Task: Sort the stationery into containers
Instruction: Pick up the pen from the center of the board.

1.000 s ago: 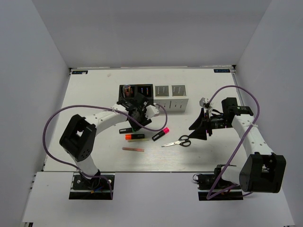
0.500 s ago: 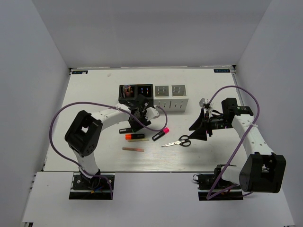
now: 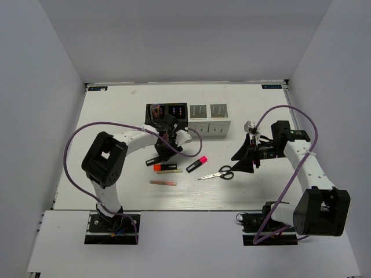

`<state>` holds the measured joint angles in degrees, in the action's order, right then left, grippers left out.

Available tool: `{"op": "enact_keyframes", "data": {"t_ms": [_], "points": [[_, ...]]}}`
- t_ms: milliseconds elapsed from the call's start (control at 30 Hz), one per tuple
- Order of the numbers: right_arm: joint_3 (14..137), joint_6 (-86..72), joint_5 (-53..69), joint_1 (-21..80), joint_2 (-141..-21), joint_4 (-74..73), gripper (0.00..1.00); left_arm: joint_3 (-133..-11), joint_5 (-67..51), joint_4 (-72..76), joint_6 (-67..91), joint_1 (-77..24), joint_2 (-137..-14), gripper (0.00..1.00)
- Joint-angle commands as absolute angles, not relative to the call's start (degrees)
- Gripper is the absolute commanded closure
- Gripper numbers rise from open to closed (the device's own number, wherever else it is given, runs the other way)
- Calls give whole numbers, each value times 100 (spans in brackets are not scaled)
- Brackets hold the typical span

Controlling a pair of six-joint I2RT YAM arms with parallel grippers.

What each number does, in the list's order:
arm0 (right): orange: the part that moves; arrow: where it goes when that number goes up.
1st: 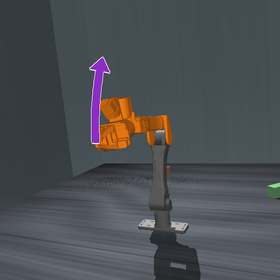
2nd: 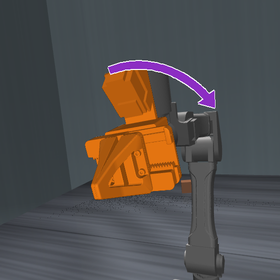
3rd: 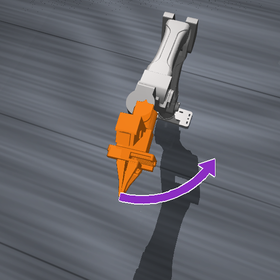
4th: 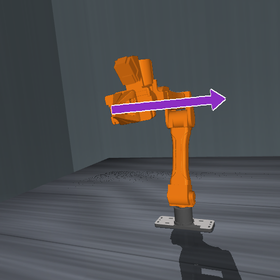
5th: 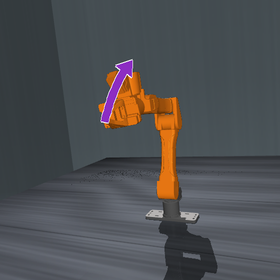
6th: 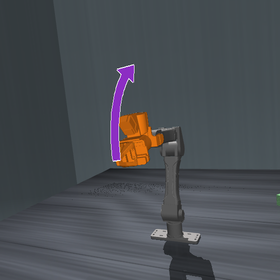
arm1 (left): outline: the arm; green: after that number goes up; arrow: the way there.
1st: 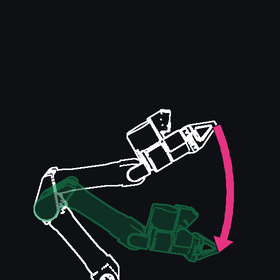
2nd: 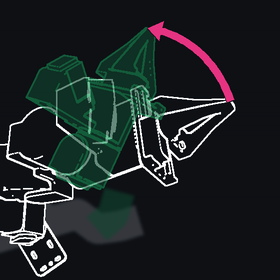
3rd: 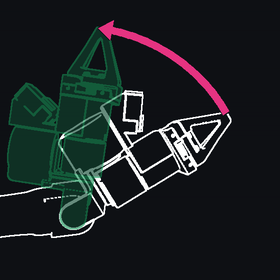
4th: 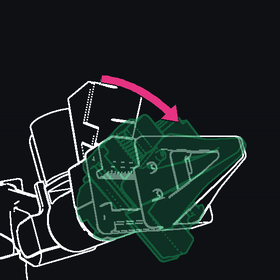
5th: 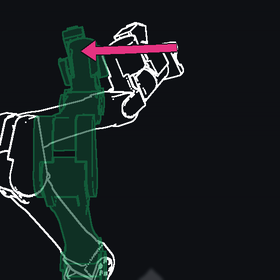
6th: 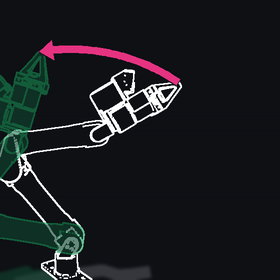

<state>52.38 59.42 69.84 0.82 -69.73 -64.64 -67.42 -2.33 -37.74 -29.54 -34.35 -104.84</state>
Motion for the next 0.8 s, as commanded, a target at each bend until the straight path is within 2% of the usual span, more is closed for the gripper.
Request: {"op": "enact_keyframes", "data": {"t_ms": [0,233,333,367,433,467,500,600,767], "points": [[5396,6170,7198,79,-6926,-6644,36,-6847,-605,-3823,-2936,-3340,-10547,37],[5441,6371,7233,149,-6908,-6864,36,-7066,-1037,-4315,-2839,-3226,-10845,37],[5475,6477,7233,79,-6873,-6952,36,-7093,-1046,-4386,-2778,-3217,-10907,42],[5476,6504,7251,70,-6899,-6961,36,-7093,-1055,-4429,-2725,-3234,-10925,45],[5484,6530,7260,79,-6830,-6978,36,-7040,-1002,-4438,-2681,-3226,-10951,62],[5476,6556,7260,70,-6829,-7005,36,-7031,-976,-4438,-2663,-3226,-10969,62],[5476,6565,7268,79,-6812,-7005,36,-7005,-958,-4404,-2646,-3234,-10995,69],[5476,6618,7295,79,-6794,-7057,36,-6856,-818,-4264,-2549,-3226,-10960,79],[5484,6671,7321,79,-6785,-7119,36,-6811,-694,-4096,-2400,-3226,-10662,90]]}}
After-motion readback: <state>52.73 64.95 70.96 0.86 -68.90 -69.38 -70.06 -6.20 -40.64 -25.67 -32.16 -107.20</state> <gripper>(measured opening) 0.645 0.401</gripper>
